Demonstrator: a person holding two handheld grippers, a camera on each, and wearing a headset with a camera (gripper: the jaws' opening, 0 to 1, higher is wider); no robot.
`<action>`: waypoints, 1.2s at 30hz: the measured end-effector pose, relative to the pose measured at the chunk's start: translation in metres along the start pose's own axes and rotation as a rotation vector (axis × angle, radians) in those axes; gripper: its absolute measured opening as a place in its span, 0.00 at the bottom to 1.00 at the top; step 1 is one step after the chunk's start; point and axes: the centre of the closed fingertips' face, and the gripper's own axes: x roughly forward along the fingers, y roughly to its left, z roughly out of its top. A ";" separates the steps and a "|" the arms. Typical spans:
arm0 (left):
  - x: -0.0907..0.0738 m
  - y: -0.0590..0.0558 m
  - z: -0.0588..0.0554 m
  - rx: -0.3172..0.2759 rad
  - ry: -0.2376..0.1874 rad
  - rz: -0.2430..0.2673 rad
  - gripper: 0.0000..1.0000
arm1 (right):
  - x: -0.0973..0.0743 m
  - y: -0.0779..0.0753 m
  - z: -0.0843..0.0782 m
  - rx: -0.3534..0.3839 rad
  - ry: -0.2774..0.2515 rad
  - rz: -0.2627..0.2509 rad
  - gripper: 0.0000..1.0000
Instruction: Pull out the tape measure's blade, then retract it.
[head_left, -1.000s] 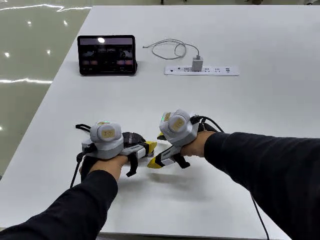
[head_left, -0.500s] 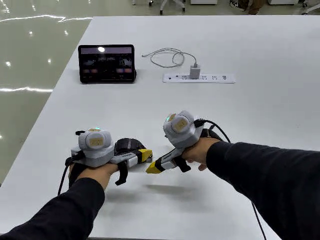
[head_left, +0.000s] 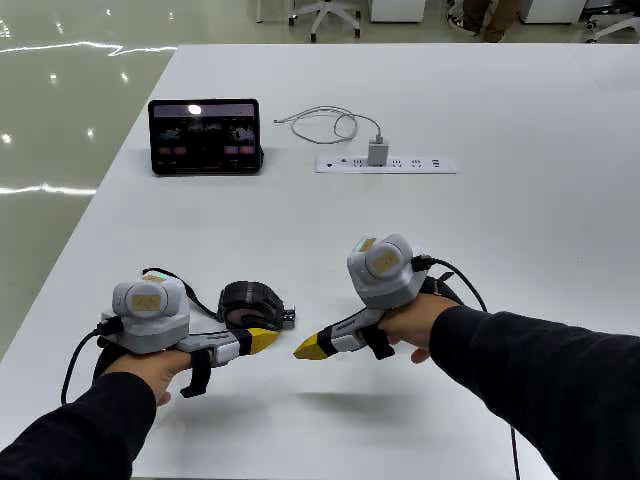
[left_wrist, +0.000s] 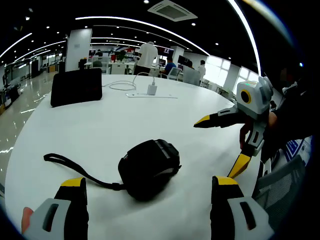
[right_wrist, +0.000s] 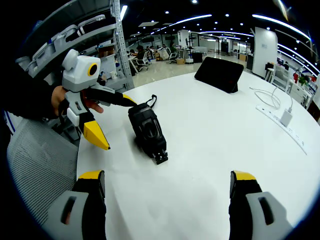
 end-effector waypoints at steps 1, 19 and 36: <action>-0.001 -0.002 0.000 0.014 0.008 -0.012 1.00 | -0.003 -0.002 0.003 -0.002 -0.027 -0.010 1.00; -0.033 -0.005 0.000 0.111 0.010 -0.057 1.00 | -0.060 -0.011 -0.040 0.126 -0.095 -0.098 1.00; -0.063 -0.006 0.006 0.157 -0.020 -0.097 1.00 | -0.124 -0.021 -0.090 0.193 -0.112 -0.198 1.00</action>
